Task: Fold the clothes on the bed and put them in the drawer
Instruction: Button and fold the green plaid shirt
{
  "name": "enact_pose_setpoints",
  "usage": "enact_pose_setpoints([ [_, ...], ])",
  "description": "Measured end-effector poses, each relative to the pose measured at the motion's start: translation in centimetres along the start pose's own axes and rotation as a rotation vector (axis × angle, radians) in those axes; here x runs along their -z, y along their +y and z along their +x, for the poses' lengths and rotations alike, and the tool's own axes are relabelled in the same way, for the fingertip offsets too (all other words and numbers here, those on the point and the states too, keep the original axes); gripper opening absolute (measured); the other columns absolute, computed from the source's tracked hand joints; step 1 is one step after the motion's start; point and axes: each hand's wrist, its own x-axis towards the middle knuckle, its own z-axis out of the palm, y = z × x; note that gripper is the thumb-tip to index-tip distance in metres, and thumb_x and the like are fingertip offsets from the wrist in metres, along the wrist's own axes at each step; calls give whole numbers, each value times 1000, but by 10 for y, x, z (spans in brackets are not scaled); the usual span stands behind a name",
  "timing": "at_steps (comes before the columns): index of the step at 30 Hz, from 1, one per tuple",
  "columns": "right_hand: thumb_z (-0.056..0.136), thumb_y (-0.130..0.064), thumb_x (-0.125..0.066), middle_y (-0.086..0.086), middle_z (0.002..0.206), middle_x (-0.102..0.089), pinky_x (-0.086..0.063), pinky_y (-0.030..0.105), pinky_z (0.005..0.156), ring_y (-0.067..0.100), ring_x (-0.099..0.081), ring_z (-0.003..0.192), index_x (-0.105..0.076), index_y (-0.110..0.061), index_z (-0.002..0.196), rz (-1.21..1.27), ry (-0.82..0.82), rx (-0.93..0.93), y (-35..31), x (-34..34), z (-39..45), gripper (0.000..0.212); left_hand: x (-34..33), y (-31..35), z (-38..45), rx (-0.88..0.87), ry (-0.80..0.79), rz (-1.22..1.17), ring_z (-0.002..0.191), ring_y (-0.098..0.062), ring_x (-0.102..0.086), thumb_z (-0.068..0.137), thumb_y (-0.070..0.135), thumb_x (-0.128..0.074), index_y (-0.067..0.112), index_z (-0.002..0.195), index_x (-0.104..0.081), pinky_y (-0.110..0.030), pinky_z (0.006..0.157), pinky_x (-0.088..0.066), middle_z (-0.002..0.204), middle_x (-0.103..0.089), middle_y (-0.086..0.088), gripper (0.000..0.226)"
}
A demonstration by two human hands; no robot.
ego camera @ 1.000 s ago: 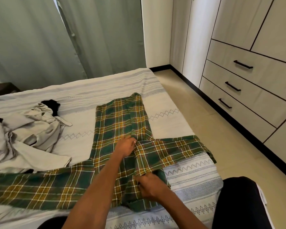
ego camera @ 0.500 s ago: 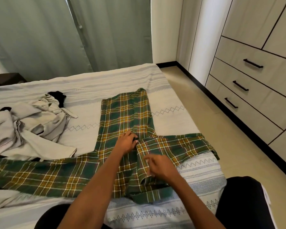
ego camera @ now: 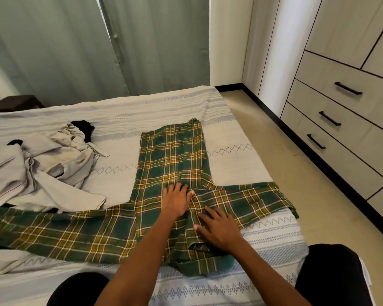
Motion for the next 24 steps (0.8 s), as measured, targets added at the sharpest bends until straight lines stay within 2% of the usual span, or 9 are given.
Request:
enact_pose_setpoints([
  [2, 92, -76, 0, -4, 153, -44, -32, 42, 112, 21, -37, 139, -47, -33, 144, 23, 156, -23, 6, 10, 8, 82, -1, -2, 1, -29, 21, -38, 145, -29, -25, 105, 53, -20, 26, 152, -32, -49, 119, -18, 158, -30, -2, 56],
  [3, 95, -71, -2, -5, 151, -46, -31, 41, 113, 19, -38, 138, -48, -32, 144, 41, 198, -34, 9, 15, 17, 78, -1, -5, 4, -48, 25, -57, 147, -27, -22, 105, 51, -21, 27, 151, -33, -49, 120, -16, 160, -28, -1, 53],
  [7, 106, -45, -24, -1, 162, -30, -15, 44, 123, 23, -19, 152, -33, -26, 155, 61, 138, -54, 20, 25, 52, 53, -7, -15, 6, -25, 34, -197, 143, -23, -29, 106, 48, -25, 29, 133, -52, -46, 118, -21, 152, -39, 2, 43],
  [9, 107, -38, -30, 1, 162, -30, -13, 46, 124, 25, -18, 152, -31, -24, 155, 79, 131, -89, 27, 31, 69, 50, 0, -17, 13, 23, 11, -284, 137, -24, -35, 104, 53, -27, 28, 127, -56, -46, 115, -26, 145, -44, 0, 44],
  [13, 104, -48, -35, 3, 144, -55, -24, 49, 119, 27, -41, 139, -53, -25, 138, 76, 155, -218, 56, 43, 90, 44, 9, -19, 28, -94, -43, -295, 141, -25, -29, 101, 55, -38, 33, 121, -59, -49, 119, -21, 150, -37, 1, 37],
  [15, 100, -58, -39, 0, 124, -68, -39, 45, 108, 23, -57, 117, -64, -26, 120, 65, 128, -227, 69, 52, 94, 46, 8, -18, 34, -122, -64, -315, 143, -24, -24, 101, 48, -45, 32, 120, -63, -49, 120, -19, 153, -32, 2, 31],
  [18, 97, -61, -46, -4, 108, -71, -55, 34, 86, 15, -64, 90, -61, -28, 112, 189, 86, -169, 78, 62, 97, 39, 11, -21, 42, -72, -38, -482, 137, -19, -34, 99, 39, -54, 25, 112, -70, -42, 118, -28, 146, -41, 4, 25],
  [21, 99, -54, -51, -5, 105, -70, -55, 28, 78, 11, -64, 83, -52, -35, 117, 307, 99, -47, 67, 75, 106, 27, 14, -28, 42, 8, 53, -578, 127, -15, -42, 99, 34, -55, 20, 110, -71, -37, 112, -36, 139, -47, 4, 23],
  [24, 99, -48, -55, -6, 110, -70, -55, 31, 82, 13, -64, 91, -58, -33, 116, 332, 81, 33, 48, 81, 115, 23, 10, -35, 35, 87, 57, -428, 133, -18, -39, 99, 41, -52, 25, 115, -68, -41, 115, -33, 143, -44, 3, 27],
])
